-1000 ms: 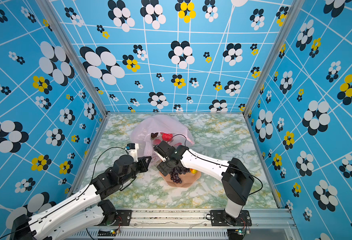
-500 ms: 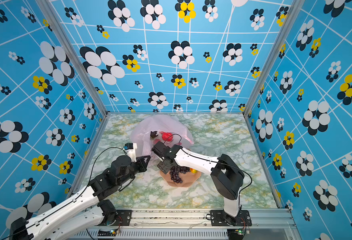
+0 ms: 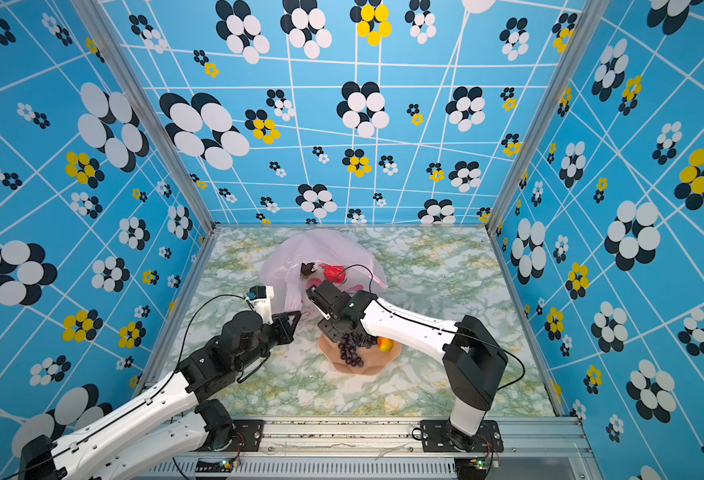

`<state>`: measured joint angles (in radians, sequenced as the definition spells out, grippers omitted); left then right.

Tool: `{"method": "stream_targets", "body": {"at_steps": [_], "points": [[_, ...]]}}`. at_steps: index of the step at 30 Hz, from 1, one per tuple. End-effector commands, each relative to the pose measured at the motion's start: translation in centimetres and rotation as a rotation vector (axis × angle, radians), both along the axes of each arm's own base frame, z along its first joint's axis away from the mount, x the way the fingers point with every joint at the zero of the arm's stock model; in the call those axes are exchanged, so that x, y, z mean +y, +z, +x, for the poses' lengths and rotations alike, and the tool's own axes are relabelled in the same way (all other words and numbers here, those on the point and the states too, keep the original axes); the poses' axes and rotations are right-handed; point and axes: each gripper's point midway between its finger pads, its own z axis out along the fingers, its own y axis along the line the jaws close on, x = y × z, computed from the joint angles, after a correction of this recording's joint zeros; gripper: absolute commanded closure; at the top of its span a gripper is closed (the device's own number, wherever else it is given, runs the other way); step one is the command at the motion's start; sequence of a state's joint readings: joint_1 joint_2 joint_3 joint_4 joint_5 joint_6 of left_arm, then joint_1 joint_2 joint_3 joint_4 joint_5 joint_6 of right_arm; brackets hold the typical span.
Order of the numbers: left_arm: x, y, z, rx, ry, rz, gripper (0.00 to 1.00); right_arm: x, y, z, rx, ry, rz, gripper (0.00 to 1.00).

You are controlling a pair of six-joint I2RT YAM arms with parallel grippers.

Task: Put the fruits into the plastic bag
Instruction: 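Lift the red apple into the pink bag with the right gripper and release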

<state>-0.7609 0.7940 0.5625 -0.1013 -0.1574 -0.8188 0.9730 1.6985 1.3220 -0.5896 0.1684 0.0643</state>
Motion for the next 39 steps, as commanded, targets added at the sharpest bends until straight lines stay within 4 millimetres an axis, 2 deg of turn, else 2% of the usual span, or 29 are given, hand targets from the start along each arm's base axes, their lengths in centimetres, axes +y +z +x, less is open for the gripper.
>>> {"method": "stream_targets", "body": {"at_steps": [1, 5, 9, 12, 15, 17, 19, 28, 30, 33, 34, 37, 39], "points": [[0.1, 0.2, -0.1, -0.013, 0.001, 0.010, 1.00, 0.3, 2.0, -1.6, 0.044, -0.010, 0.131, 0.54], [0.0, 0.3, -0.1, -0.012, -0.005, 0.011, 1.00, -0.1, 3.7, -2.8, 0.084, -0.044, 0.254, 0.54], [-0.1, 0.4, -0.1, -0.012, -0.009, 0.007, 1.00, -0.9, 6.6, -2.8, 0.077, -0.103, 0.417, 0.54], [-0.2, 0.5, -0.1, -0.009, -0.013, 0.002, 1.00, -1.9, 8.9, -1.4, 0.066, -0.168, 0.552, 0.54], [-0.3, 0.6, -0.2, -0.005, -0.018, -0.007, 1.00, -2.6, 10.4, 1.0, 0.057, -0.243, 0.630, 0.54], [-0.4, 0.6, -0.2, -0.001, -0.020, -0.012, 1.00, -2.4, 10.6, 2.7, 0.067, -0.280, 0.635, 0.54], [-0.4, 0.7, -0.2, 0.001, -0.018, -0.016, 1.00, -1.8, 9.9, 4.2, 0.098, -0.310, 0.628, 0.55], [-0.6, 1.3, -0.2, -0.005, -0.024, -0.019, 1.00, 4.1, 5.3, 9.7, 0.235, -0.349, 0.606, 0.54], [-0.6, 1.4, -0.2, -0.004, -0.026, -0.016, 1.00, 4.8, 4.3, 10.8, 0.263, -0.372, 0.606, 0.51], [-0.5, 1.5, -0.3, -0.003, -0.026, -0.018, 1.00, 5.7, 3.4, 11.7, 0.284, -0.388, 0.612, 0.41], [-0.4, 1.5, -0.3, -0.004, -0.024, -0.018, 1.00, 6.2, 4.7, 12.3, 0.268, -0.384, 0.640, 0.35], [-0.3, 1.7, -0.4, -0.008, -0.019, -0.022, 1.00, 6.2, 5.7, 12.4, 0.254, -0.384, 0.663, 0.21], [-0.2, 1.6, -0.3, -0.007, -0.016, -0.020, 1.00, 5.8, 7.0, 12.3, 0.227, -0.382, 0.681, 0.17]]}}
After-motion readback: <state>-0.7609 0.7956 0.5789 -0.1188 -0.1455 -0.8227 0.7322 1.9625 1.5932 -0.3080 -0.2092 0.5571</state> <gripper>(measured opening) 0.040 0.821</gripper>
